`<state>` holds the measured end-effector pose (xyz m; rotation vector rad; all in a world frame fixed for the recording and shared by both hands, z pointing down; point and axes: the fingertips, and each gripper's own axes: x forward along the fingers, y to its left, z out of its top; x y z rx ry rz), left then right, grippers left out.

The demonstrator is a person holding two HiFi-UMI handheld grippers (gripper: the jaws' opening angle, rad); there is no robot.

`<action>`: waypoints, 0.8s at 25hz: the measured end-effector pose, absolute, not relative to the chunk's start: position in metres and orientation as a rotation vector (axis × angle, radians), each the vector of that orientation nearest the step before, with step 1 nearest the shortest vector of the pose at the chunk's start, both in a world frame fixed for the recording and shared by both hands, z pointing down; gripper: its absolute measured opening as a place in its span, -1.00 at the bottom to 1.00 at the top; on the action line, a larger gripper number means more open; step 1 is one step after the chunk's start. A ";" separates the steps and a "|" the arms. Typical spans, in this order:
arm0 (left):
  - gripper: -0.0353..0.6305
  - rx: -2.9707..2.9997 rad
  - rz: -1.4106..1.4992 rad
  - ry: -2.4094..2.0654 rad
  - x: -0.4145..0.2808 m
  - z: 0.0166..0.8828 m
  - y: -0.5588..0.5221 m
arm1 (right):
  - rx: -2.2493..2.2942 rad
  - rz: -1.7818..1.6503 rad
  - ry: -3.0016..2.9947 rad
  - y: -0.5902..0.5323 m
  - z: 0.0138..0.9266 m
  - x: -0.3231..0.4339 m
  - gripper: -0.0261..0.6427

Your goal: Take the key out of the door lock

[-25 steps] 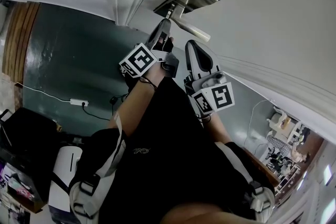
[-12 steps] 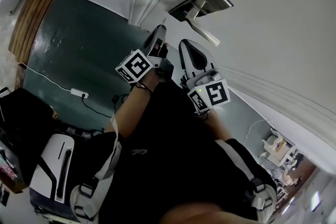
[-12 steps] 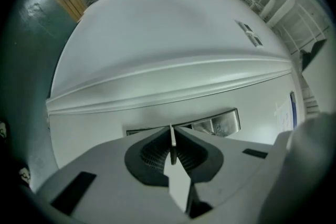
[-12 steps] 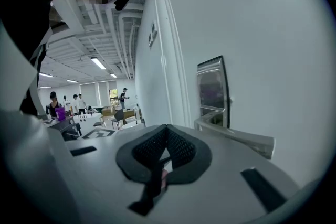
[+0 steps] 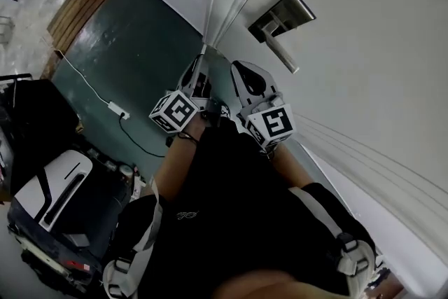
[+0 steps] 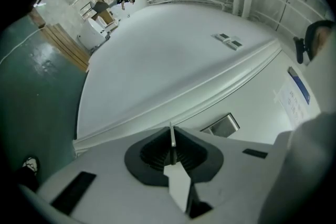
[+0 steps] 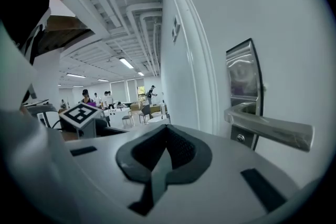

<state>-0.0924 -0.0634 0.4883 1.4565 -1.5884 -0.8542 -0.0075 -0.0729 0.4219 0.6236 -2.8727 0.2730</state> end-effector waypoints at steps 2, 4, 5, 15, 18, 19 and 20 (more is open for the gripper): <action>-0.78 1.434 -0.846 -1.642 -0.090 0.488 -0.043 | 0.554 0.273 -2.881 -0.063 0.428 -0.008 -0.90; -0.78 1.405 -0.832 -1.701 -0.088 0.489 -0.021 | 0.486 0.277 -2.884 -0.051 0.434 -0.009 -0.90; -0.78 1.387 -0.827 -1.733 -0.089 0.489 -0.009 | 0.450 0.275 -2.885 -0.045 0.438 -0.009 -0.90; -0.78 1.233 -0.812 -2.006 -0.089 0.477 0.094 | 0.107 0.243 -2.900 0.027 0.445 -0.026 -0.90; -0.78 1.188 -0.798 -2.078 -0.096 0.474 0.120 | 0.008 0.224 -2.908 0.046 0.441 -0.039 -0.90; -0.78 1.174 -0.796 -2.101 -0.098 0.473 0.129 | -0.021 0.219 -2.907 0.053 0.440 -0.044 -0.90; -0.78 1.161 -0.796 -2.122 -0.101 0.470 0.138 | -0.047 0.211 -2.906 0.059 0.439 -0.048 -0.90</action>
